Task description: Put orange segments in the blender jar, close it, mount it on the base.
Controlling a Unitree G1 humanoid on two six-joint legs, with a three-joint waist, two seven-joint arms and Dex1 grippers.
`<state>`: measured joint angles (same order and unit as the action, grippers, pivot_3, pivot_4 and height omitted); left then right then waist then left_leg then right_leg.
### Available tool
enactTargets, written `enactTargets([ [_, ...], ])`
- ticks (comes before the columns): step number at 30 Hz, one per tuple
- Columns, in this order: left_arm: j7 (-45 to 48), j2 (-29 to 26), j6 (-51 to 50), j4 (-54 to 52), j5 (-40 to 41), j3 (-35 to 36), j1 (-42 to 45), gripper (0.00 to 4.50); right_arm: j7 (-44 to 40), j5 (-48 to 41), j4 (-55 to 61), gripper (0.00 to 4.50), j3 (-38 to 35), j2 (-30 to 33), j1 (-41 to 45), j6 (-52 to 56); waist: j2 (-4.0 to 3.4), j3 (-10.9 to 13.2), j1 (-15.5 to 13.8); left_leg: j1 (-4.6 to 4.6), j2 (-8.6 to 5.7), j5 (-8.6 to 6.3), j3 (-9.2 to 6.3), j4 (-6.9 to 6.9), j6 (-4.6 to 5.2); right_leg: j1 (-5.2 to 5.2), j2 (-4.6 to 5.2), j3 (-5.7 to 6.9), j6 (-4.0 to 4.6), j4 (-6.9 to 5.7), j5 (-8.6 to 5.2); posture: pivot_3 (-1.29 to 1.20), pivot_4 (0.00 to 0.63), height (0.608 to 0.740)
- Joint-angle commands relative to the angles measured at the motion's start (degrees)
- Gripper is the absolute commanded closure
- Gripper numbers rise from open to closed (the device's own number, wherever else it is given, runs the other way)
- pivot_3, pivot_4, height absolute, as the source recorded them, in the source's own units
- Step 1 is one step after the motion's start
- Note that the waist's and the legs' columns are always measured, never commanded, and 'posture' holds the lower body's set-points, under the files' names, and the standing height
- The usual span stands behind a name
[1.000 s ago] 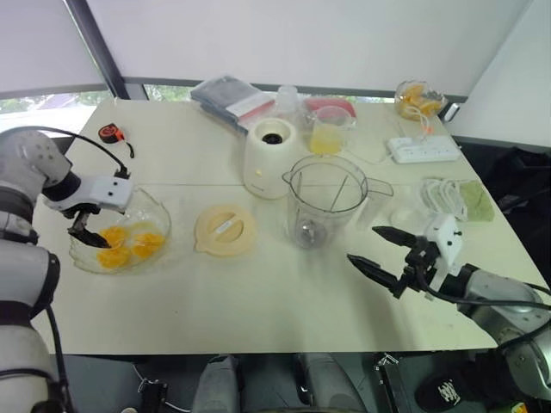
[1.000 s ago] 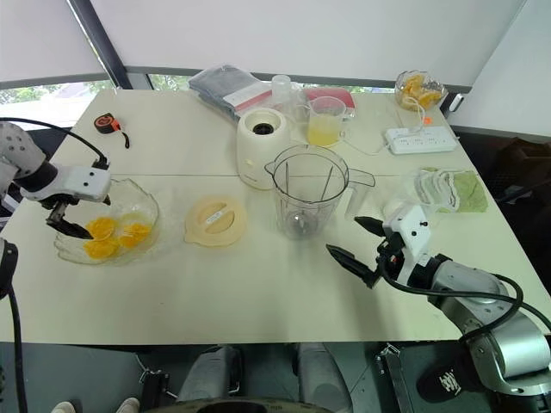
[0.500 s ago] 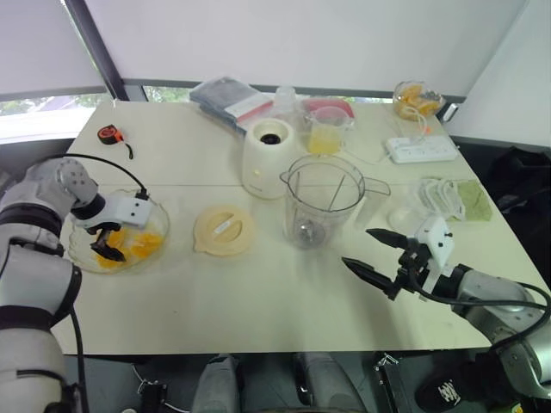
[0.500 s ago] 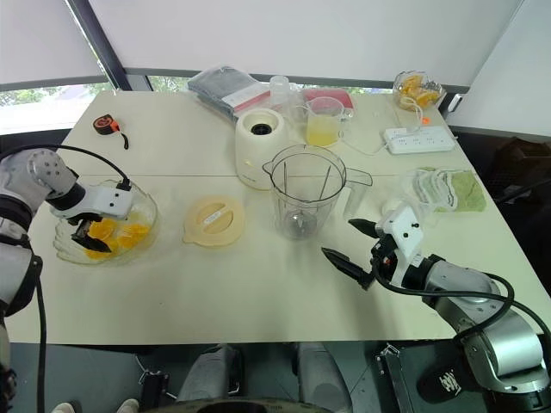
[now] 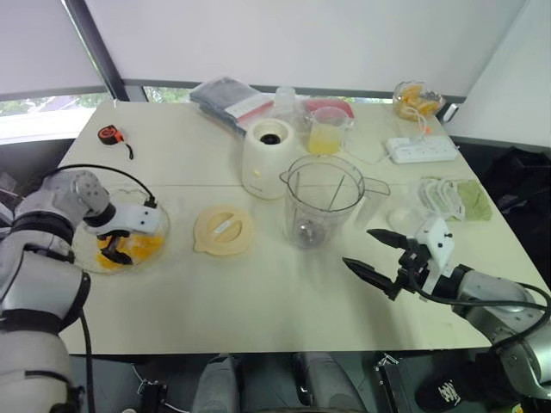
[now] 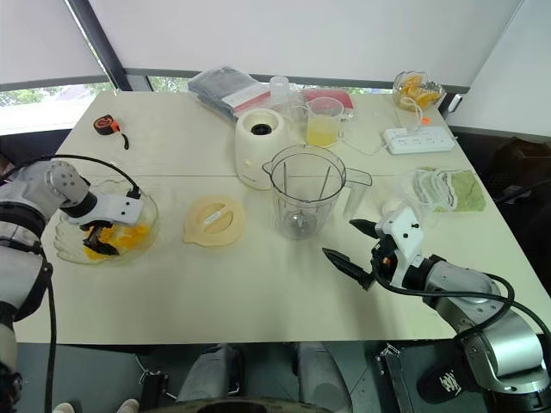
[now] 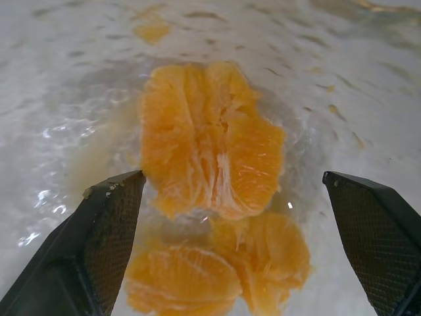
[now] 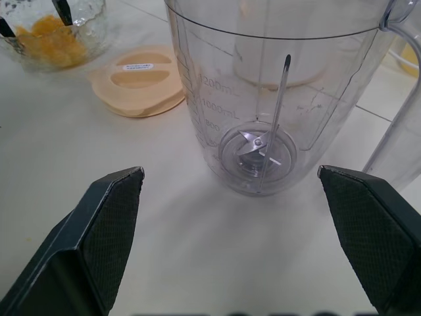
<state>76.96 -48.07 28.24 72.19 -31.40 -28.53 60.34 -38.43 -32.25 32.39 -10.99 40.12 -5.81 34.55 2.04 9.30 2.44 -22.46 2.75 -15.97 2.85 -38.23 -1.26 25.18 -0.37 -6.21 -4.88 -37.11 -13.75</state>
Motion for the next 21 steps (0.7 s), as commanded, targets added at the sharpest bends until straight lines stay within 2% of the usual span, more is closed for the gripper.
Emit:
enactTargets([
  [1,-1.7,-0.5,0.2,-1.0,-1.3,-0.7,-0.7,0.0,-0.1,-0.1,1.8,0.04,-1.0,0.3,-0.1,-0.7,0.0,0.0,0.0,0.0,0.0,0.0,0.0,0.0,0.0,0.0,0.0,0.0,0.0,0.0,0.0,0.0,0.15,0.74],
  [10,-10.1,1.3,-1.6,-1.0,-4.1,-2.1,-2.6,0.0,0.1,0.1,2.3,0.04,-0.6,0.1,-0.5,-0.6,0.0,0.0,0.0,0.02,0.0,0.0,0.0,0.0,0.0,-0.01,0.0,0.0,-0.01,-0.01,0.01,0.0,0.15,0.74],
  [21,-8.0,3.9,-4.7,-1.3,-1.1,0.0,-2.0,0.0,-0.1,0.7,1.8,0.04,-0.4,0.3,-0.1,-0.8,-0.08,-0.1,-0.1,0.08,-0.03,0.0,0.0,0.0,0.0,-0.06,0.0,0.0,-0.01,-0.04,0.01,0.0,0.15,0.74],
])
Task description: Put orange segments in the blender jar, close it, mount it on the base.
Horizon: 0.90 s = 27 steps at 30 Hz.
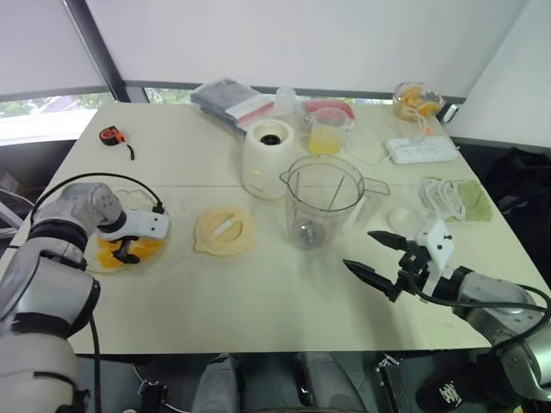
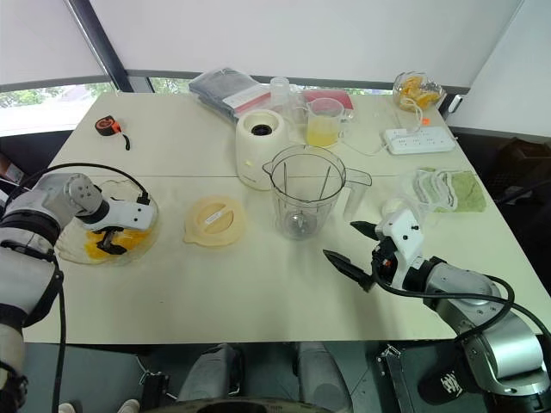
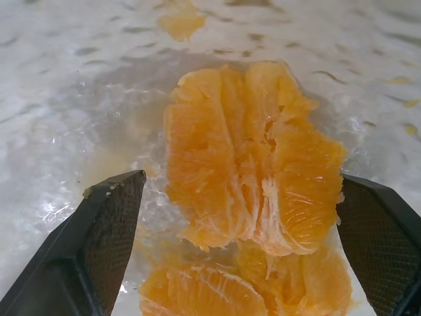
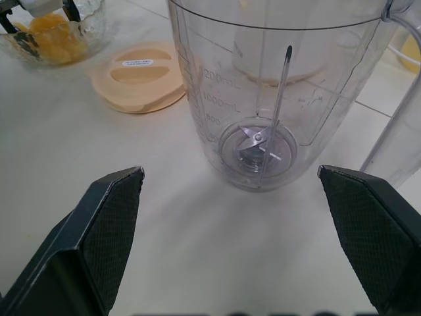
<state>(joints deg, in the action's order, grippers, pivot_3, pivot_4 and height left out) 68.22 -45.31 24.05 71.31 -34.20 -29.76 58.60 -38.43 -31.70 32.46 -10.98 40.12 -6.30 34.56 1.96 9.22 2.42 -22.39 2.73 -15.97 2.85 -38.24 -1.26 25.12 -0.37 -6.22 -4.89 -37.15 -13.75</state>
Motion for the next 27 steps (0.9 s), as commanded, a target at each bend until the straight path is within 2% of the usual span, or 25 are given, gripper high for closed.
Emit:
enactTargets([
  [1,0.8,1.4,-0.9,-0.4,1.7,1.4,-0.3,0.0,-0.1,0.3,1.7,0.04,-0.4,0.3,0.4,-0.8,-0.01,0.0,-0.1,0.0,0.0,0.0,0.0,0.0,0.0,-0.01,0.0,0.0,0.0,0.0,0.0,0.0,0.15,0.74],
  [11,2.0,3.6,-4.6,-1.4,3.3,3.0,-1.5,0.0,0.0,1.0,1.9,0.04,-0.3,0.1,0.4,-0.9,-0.1,-0.1,-0.2,0.1,-0.02,0.0,-0.01,-0.02,0.0,-0.13,0.01,-0.01,-0.01,0.01,-0.02,0.0,0.15,0.74],
  [20,2.3,2.9,-4.3,-1.9,2.8,2.5,-2.1,0.0,0.1,1.5,1.6,0.04,-0.2,-0.1,0.6,-1.1,-0.11,-0.1,-0.3,0.14,-0.03,0.0,-0.03,-0.02,0.0,-0.18,0.01,-0.01,0.0,0.01,-0.02,0.0,0.15,0.74],
  [23,1.8,2.5,-4.4,-1.8,2.4,2.3,-2.0,0.82,0.1,1.7,1.6,0.0,0.0,-0.2,0.7,-1.1,-0.11,-0.1,-0.2,0.14,-0.03,0.0,-0.03,-0.02,0.0,-0.18,0.01,-0.01,0.0,0.01,-0.02,0.0,0.15,0.74],
  [27,1.5,2.2,-4.8,-1.6,2.2,2.3,-2.0,2.81,0.1,1.9,1.4,0.0,0.1,-0.2,0.8,-1.3,-0.13,-0.1,-0.3,0.21,-0.03,0.0,-0.05,-0.02,0.0,-0.22,0.01,0.0,0.02,-0.03,-0.03,0.0,0.15,0.74],
])
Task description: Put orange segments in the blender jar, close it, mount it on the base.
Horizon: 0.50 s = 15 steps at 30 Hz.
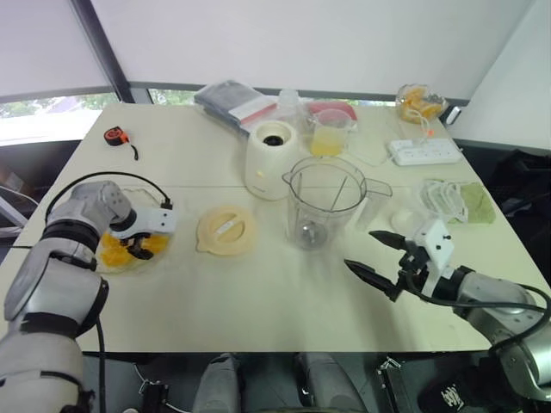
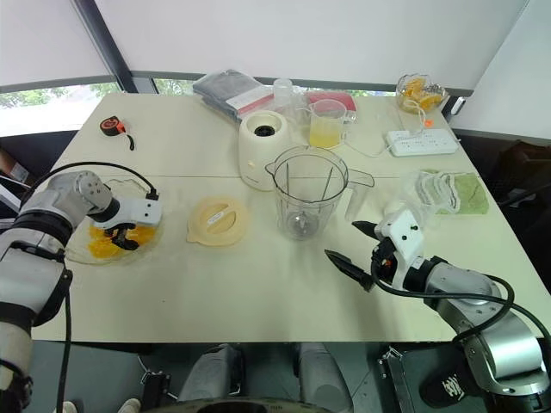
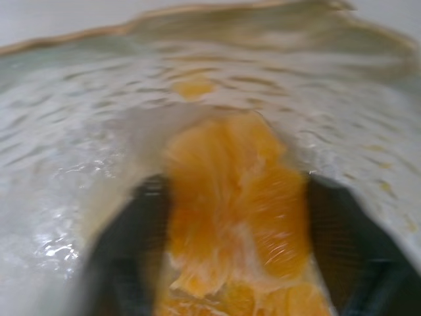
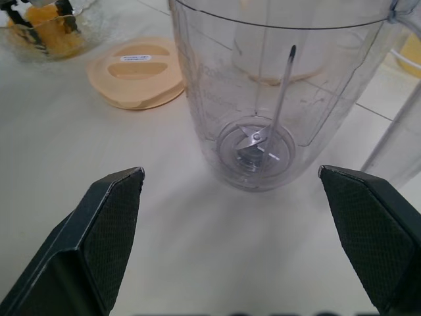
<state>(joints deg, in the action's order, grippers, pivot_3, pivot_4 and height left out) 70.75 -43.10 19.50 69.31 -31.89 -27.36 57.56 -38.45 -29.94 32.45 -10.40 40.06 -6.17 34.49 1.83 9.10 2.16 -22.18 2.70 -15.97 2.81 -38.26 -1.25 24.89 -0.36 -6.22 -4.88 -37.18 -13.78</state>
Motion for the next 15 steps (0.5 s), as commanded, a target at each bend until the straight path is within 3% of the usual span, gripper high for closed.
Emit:
enactTargets([
  [1,-1.1,0.0,-0.3,0.5,-0.2,-0.2,-1.0,3.33,0.1,0.2,1.4,0.0,-0.4,-0.2,0.8,-1.3,0.02,0.0,0.0,0.01,0.0,0.0,-0.02,0.0,0.0,-0.01,0.0,0.0,0.01,-0.02,0.0,0.0,0.15,0.74],
  [4,-1.6,-0.1,-0.3,0.7,-0.3,-0.3,-1.2,4.46,0.2,0.4,1.3,0.0,-0.4,-0.2,0.8,-1.3,0.02,0.0,0.2,0.01,0.0,0.0,-0.02,-0.01,0.0,-0.01,-0.01,0.0,0.01,-0.01,0.0,0.0,0.15,0.74],
  [15,-2.0,0.2,-0.6,0.2,2.0,1.7,-1.5,4.46,0.2,0.9,1.1,0.0,-0.1,-0.3,1.2,-1.4,0.01,0.0,0.3,0.02,0.01,0.0,-0.02,0.0,0.0,-0.01,-0.02,0.0,0.01,-0.02,0.0,0.0,0.15,0.74],
])
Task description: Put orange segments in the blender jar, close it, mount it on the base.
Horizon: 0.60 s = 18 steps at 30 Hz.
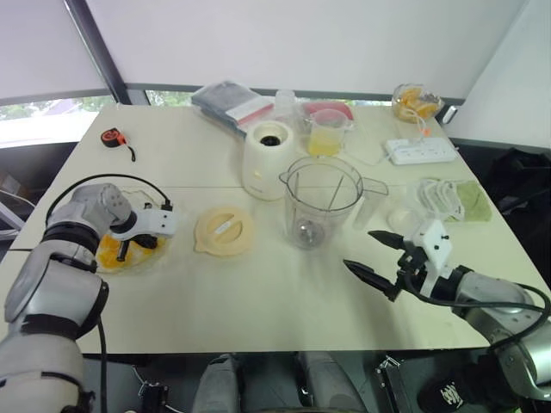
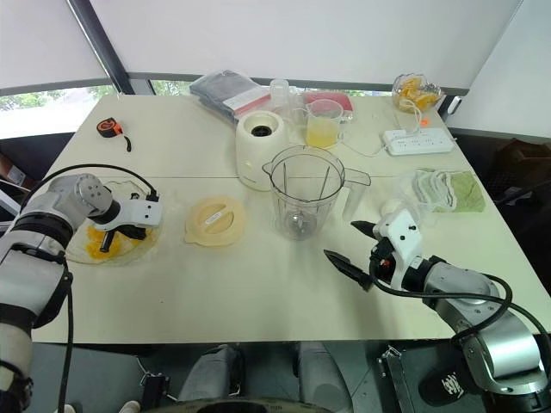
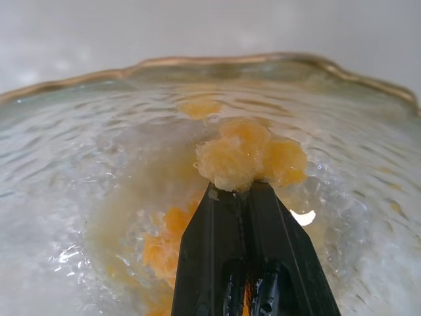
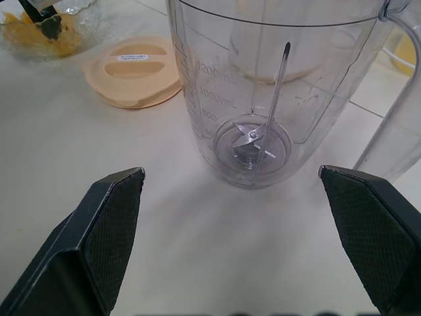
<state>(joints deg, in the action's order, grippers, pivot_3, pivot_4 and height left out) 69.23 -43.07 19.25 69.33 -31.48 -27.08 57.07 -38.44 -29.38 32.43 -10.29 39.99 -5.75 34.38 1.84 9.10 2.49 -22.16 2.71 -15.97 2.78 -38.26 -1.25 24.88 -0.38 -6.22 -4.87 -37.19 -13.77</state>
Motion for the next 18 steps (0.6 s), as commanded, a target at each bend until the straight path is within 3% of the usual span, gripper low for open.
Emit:
enactTargets([
  [1,-0.5,0.3,-0.9,-0.1,2.5,2.3,-1.0,4.46,0.2,0.3,1.1,0.0,-0.2,-0.2,0.8,-1.3,0.0,0.0,0.0,0.0,0.0,0.0,0.0,0.0,0.0,0.0,0.0,0.0,0.0,0.0,0.0,0.0,0.15,0.74],
  [8,4.6,-0.7,-5.7,-6.9,9.6,8.3,-2.6,4.46,0.2,0.8,1.1,0.0,0.4,-0.2,0.6,-1.5,0.05,0.0,-0.3,-0.15,0.0,0.0,-0.01,0.0,0.0,0.05,0.02,0.01,-0.04,0.08,-0.02,0.0,0.15,0.74],
  [18,10.0,-6.3,-21.8,-26.8,19.4,16.5,-7.3,4.46,-0.6,1.5,0.1,0.0,1.2,-0.1,1.5,-2.0,0.12,0.1,-0.2,-0.2,0.01,0.0,-0.04,-0.01,0.0,0.11,0.02,0.02,-0.04,0.09,-0.02,0.0,0.15,0.74],
])
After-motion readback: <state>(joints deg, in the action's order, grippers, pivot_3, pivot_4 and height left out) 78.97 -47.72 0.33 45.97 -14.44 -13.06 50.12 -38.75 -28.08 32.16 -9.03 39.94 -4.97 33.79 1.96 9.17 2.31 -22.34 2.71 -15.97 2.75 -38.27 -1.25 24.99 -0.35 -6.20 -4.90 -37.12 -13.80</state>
